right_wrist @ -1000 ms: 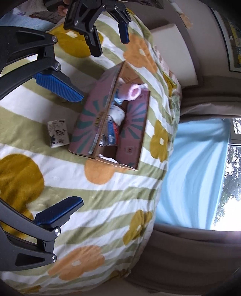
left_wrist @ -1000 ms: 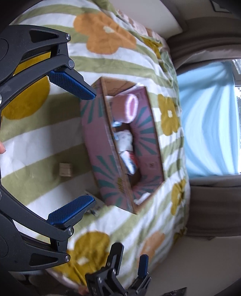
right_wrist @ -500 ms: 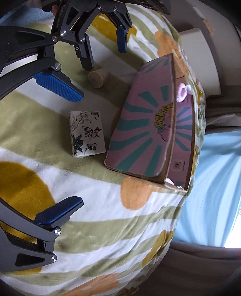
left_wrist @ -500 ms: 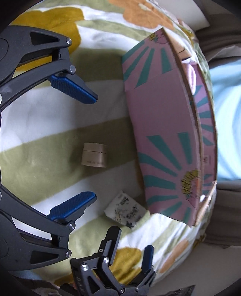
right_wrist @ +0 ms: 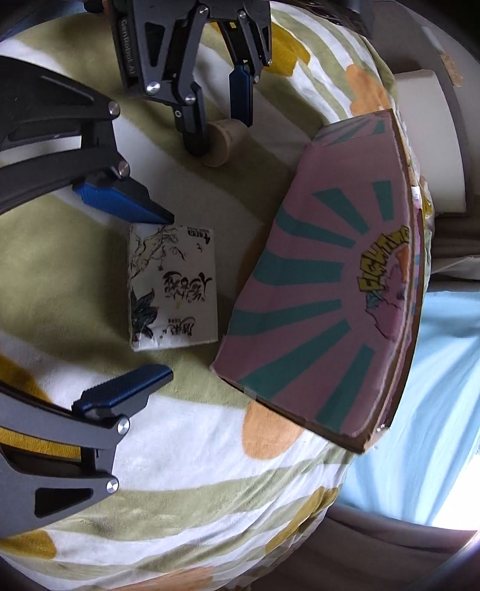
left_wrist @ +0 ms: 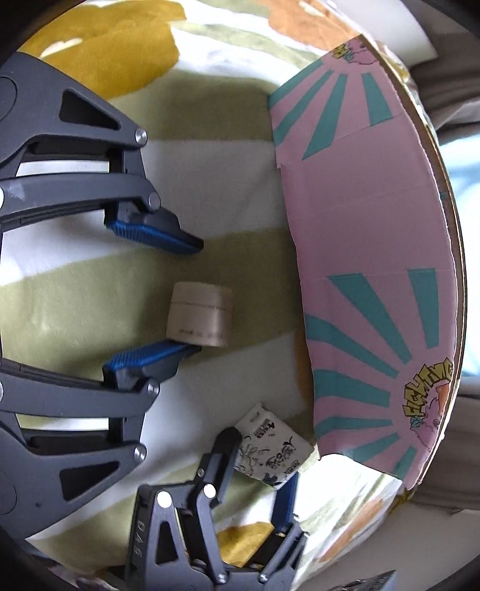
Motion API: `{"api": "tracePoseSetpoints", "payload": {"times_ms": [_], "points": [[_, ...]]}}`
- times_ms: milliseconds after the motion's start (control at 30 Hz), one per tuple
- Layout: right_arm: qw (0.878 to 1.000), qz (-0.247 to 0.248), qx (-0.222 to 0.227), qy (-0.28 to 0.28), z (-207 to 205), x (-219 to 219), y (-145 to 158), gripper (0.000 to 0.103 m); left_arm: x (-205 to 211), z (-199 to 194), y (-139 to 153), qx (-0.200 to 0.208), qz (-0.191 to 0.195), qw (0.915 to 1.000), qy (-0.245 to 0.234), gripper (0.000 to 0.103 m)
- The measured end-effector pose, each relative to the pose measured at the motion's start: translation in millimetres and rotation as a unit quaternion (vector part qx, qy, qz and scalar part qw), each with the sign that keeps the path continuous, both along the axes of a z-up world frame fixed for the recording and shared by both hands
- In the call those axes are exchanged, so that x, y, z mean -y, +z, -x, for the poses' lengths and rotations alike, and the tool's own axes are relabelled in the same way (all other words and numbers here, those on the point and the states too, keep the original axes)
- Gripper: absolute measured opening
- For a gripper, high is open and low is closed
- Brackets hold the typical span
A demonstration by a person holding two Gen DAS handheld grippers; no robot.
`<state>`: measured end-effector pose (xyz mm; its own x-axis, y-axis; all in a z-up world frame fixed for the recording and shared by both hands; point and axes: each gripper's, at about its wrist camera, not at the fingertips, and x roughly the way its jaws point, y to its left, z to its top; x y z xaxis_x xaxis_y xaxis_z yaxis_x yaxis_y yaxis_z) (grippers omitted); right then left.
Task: Organize objects
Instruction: 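Grasp the beige jar with the left gripper while the right grasps the tissue pack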
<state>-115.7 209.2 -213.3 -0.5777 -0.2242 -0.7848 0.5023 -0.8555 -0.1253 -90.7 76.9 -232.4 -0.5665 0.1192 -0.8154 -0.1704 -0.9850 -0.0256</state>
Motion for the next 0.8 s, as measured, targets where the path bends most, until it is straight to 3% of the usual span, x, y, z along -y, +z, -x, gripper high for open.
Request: {"api": "tracePoseSetpoints", "payload": {"times_ms": [167, 800], "points": [[1.000, -0.008, -0.004, 0.006, -3, 2, 0, 0.058, -5, -2, 0, 0.000, 0.001, 1.0000, -0.010, 0.026], [1.000, -0.001, -0.014, -0.026, -10, -7, 27, 0.058, 10, -9, 27, -0.012, -0.026, 0.9996, -0.008, 0.025]]}}
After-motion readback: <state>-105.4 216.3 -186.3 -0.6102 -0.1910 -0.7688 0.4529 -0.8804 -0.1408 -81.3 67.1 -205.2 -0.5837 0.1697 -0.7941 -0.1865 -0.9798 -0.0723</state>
